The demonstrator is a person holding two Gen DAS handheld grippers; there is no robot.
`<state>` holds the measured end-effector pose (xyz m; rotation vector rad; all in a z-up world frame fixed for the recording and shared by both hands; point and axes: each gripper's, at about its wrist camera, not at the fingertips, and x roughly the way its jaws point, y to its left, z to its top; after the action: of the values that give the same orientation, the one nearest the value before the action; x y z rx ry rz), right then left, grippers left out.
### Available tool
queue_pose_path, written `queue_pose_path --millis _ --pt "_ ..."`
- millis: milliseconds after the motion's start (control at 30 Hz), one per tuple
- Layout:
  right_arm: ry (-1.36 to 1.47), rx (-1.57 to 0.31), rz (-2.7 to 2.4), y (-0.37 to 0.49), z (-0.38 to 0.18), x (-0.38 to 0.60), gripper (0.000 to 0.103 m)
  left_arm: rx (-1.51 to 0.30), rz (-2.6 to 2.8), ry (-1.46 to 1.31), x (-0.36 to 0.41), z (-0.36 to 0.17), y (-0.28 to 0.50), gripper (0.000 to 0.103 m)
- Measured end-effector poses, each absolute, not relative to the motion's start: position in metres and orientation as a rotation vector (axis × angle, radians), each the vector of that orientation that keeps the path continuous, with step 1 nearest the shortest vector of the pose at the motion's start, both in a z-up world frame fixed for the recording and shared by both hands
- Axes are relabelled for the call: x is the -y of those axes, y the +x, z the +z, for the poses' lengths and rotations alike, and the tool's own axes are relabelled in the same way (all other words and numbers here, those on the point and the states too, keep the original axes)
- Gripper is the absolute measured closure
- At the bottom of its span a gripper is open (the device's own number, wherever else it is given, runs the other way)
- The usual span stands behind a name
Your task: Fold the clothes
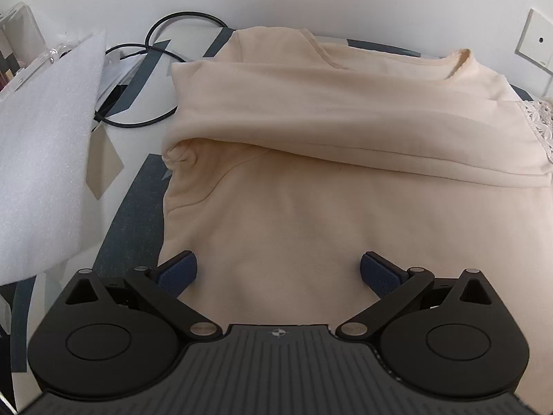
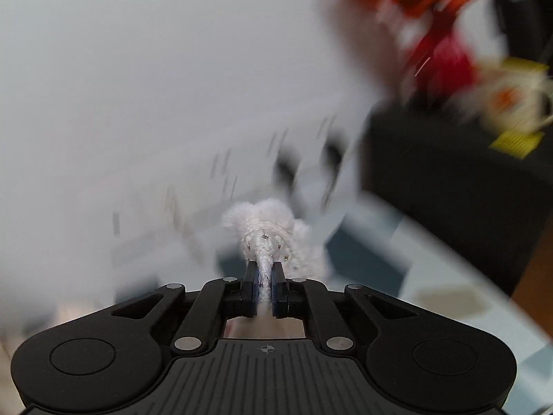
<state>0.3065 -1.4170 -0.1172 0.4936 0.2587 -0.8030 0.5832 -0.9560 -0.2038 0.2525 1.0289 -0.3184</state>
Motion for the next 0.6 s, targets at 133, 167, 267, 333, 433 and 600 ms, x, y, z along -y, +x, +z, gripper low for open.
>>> queue_pose_path --millis 133,167,267,333,433,600 --pt "0.516 -0.020 -0.746 0.228 -0.083 1.425 0.097 -1.041 -0.282 0.241 0.958 -0.203 0.583 0.000" --pt "0.530 -0.019 -0.737 0.215 -0.081 1.426 0.096 -1.045 -0.271 0.237 0.959 -0.203 0.582 0.000" --pt "0.536 -0.083 -0.736 0.188 -0.094 1.413 0.096 -1.053 -0.240 0.226 0.961 -0.203 0.580 0.000" --pt "0.557 -0.148 -0.748 0.174 -0.113 1.399 0.096 -1.050 -0.230 0.237 0.964 -0.201 0.578 0.000" --pt "0.627 -0.258 -0.769 0.160 -0.151 1.379 0.096 -1.047 -0.221 0.261 0.967 -0.200 0.574 0.000" --pt "0.715 -0.344 -0.797 0.141 -0.191 1.363 0.096 -1.056 -0.205 0.284 0.973 -0.197 0.567 0.000"
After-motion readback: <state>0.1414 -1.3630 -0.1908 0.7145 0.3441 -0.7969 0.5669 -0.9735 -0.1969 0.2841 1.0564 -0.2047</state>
